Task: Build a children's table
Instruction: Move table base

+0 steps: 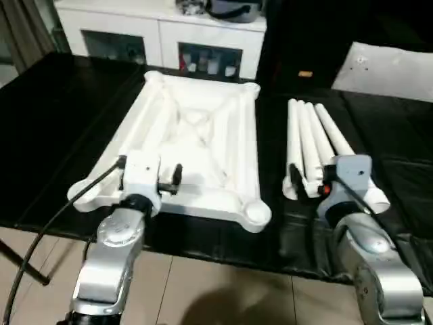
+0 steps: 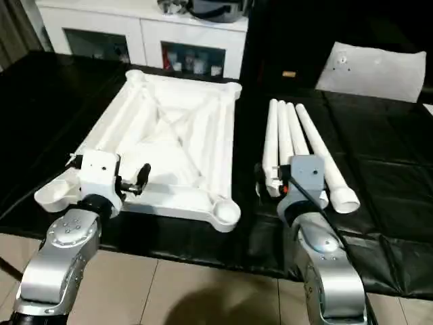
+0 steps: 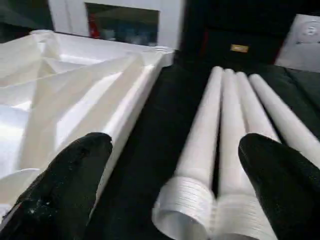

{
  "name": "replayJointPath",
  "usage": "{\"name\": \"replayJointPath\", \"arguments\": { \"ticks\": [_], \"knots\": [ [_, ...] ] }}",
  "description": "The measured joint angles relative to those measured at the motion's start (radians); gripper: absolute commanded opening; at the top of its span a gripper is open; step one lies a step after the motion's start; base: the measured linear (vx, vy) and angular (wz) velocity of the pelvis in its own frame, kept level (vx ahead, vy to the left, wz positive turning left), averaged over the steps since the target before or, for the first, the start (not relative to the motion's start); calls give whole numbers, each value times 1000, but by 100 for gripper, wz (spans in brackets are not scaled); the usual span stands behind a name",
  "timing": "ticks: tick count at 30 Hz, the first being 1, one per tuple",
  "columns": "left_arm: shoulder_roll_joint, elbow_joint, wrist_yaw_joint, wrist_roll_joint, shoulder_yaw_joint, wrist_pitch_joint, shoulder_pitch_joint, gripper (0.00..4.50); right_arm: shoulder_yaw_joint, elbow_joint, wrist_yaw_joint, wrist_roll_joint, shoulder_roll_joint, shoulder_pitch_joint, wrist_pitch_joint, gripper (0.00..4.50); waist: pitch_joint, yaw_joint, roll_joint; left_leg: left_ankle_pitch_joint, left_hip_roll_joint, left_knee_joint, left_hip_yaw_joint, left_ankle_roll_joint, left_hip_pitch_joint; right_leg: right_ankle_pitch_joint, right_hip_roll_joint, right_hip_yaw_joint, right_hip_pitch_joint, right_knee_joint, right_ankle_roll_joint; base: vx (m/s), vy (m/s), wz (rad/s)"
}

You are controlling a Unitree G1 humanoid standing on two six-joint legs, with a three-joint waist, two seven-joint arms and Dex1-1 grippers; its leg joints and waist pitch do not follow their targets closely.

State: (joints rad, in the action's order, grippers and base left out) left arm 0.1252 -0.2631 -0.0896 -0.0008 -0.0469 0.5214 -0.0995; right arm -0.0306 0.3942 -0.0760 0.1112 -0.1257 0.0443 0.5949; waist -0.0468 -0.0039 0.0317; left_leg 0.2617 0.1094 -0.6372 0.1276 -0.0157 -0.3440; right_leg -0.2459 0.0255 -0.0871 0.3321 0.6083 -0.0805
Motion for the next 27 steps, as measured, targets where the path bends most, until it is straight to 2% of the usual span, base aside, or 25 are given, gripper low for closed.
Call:
{"name": "replayJointPath", "arguments": {
  "ticks": [2, 4, 6, 7, 8, 9, 10, 11, 12, 13, 14, 15, 16, 17, 18, 19, 20, 21, 22, 23, 24, 25, 27],
  "knots": [
    [1, -3, -5, -5, 9, 0, 6, 447, 2, 7, 0, 0, 4, 0, 0, 450, -15, -4, 5, 3, 0, 6, 9, 0, 25, -10, -5, -1, -22, -4, 7, 0, 0, 0],
    [2, -7, -8, -6, 9, -2, 10, 447, 2, 20, -9, 0, 2, 1, 3, 450, -24, -3, 7, 14, 1, 11, 19, -2, 45, -19, -11, -4, -43, -11, 12, 0, 0, 0],
    [4, -12, -15, -13, 8, -9, 10, 447, 18, 24, -26, 0, -13, 2, 14, 450, -26, 1, 8, 16, 2, 13, 20, 0, 49, -21, -11, -7, -57, -21, 16, 30, 18, 1],
    [10, -18, -20, -18, 8, -19, 11, 447, 31, 23, -38, 2, -17, 3, 20, 450, -28, 0, 8, 20, 8, 18, 31, 0, 67, -27, -6, 1, -53, -24, 20, 85, 30, -30],
    [18, -23, -27, -18, 9, -25, 21, 447, 46, 23, -44, 6, -12, 9, 27, 450, -28, 6, 12, 27, 13, 26, 50, -1, 83, -53, -13, 10, -49, -3, 26, 85, 30, -30],
    [30, -24, -31, -18, 12, -27, 23, 447, 59, 28, -51, 13, -1, 12, 26, 450, -24, 1, 16, 34, 14, 26, 63, -4, 87, -71, -33, 13, -27, 50, 39, 90, 20, -52],
    [51, -24, -38, -14, 13, -35, 22, 447, 71, 28, -56, 14, 0, 11, 26, 450, -14, -14, 31, 40, 13, 25, 65, -3, 85, -65, -71, 15, 15, 114, 57, 104, -15, -14],
    [54, -24, -42, -14, 13, -39, 22, 447, 72, 28, -58, 14, -3, 6, 26, 450, -8, -28, 40, 38, 11, 26, 64, 1, 84, -51, -95, 23, 33, 104, 70, 104, -15, -14],
    [55, -25, -47, -13, 12, -45, 22, 447, 72, 29, -59, 13, -6, 7, 24, 450, 1, -42, 57, 44, 4, 24, 68, -1, 81, -26, -125, 34, 45, 55, 67, 131, -76, 9],
    [51, -22, -52, -12, 9, -49, 22, 447, 70, 32, -60, 13, -12, 8, 23, 450, 13, -48, 85, 60, -1, 3, 68, 4, 70, -1, -144, 50, 41, 42, 112, 135, -79, 7],
    [39, -17, -55, -12, 0, -49, 20, 447, 61, 33, -62, 12, -24, 0, 23, 450, 11, -46, 73, 76, 5, -16, 51, 41, 64, -8, -131, 52, 33, 36, 104, 135, -79, 7],
    [30, -17, -63, -15, -22, -49, 20, 447, 53, 31, -63, 12, -31, 0, 23, 450, 12, -39, 62, 84, 5, -50, 26, 64, 45, -10, -121, 54, 31, 33, 99, 133, -44, -5],
    [30, -17, -79, -19, -40, -50, 16, 447, 39, 29, -64, 11, -36, -1, 24, 450, 14, -27, 48, 81, 6, -106, -1, 60, 5, -13, -114, 54, 28, 30, 94, 136, -12, -20],
    [34, -17, -86, -23, -40, -50, 15, 447, 37, 28, -65, 10, -38, -1, 24, 450, 14, -20, 44, 71, 9, -118, -17, 42, -22, -17, -111, 51, 18, 27, 90, 136, -12, -20],
    [42, -18, -92, -24, -37, -52, 15, 447, 37, 28, -66, 10, -39, 0, 24, 450, 13, -15, 34, 55, 26, -90, -20, 22, -39, -22, -103, 43, 5, 22, 85, 111, 11, -12],
    [53, -20, -101, -26, -35, -62, 15, 447, 37, 33, -66, 10, -38, 4, 24, 450, 13, -14, 12, -1, 54, -31, -21, -6, -51, -31, -81, 29, -10, 22, 84, 105, 45, -6],
    [68, -20, -113, -29, -32, -63, 18, 447, 46, 31, -68, 11, -28, 1, 25, 450, 5, -16, 4, -11, 64, -34, -26, -28, -45, -39, -77, 24, -21, 22, 84, 105, 45, -6],
    [84, -21, -127, -36, -29, -64, 18, 447, 60, 33, -72, 13, -24, 2, 25, 450, 8, -23, 10, -11, 59, -29, -30, -24, -35, -45, -80, 24, -16, 22, 61, 159, 61, 1],
    [101, -20, -139, -41, -21, -63, 18, 447, 72, 38, -77, 14, -24, 7, 25, 450, 11, -27, 17, -8, 53, -29, -29, -18, -34, -44, -86, 25, -12, 28, 50, 138, 55, 7],
    [111, -19, -159, -46, -20, -63, 16, 447, 72, 41, -77, 15, -24, 6, 24, 450, 14, -29, 21, -8, 49, -32, -28, -17, -34, -40, -88, 32, -8, 35, 54, 138, 55, 7],
    [121, -18, -185, -48, -25, -63, 11, 447, 68, 43, -79, 16, -26, 4, 24, 450, 19, -28, 28, -9, 44, -34, -24, -19, -37, -37, -90, 47, -3, 39, 72, 60, 54, -1],
    [132, -16, -210, -49, -38, -62, 2, 447, 60, 45, -81, 21, -27, 3, 23, 450, 22, -26, 33, -11, 39, -33, -20, -19, -43, -34, -94, 53, 0, 36, 95, 0, 0, 0],
    [147, -6, -258, -60, -60, -50, -13, 447, 46, 45, -87, 37, -30, -5, 23, 450, 22, -18, 33, -21, 34, -22, -10, -18, -48, -32, -101, 61, 4, 31, 115, 0, 0, 0]
  ]
}}
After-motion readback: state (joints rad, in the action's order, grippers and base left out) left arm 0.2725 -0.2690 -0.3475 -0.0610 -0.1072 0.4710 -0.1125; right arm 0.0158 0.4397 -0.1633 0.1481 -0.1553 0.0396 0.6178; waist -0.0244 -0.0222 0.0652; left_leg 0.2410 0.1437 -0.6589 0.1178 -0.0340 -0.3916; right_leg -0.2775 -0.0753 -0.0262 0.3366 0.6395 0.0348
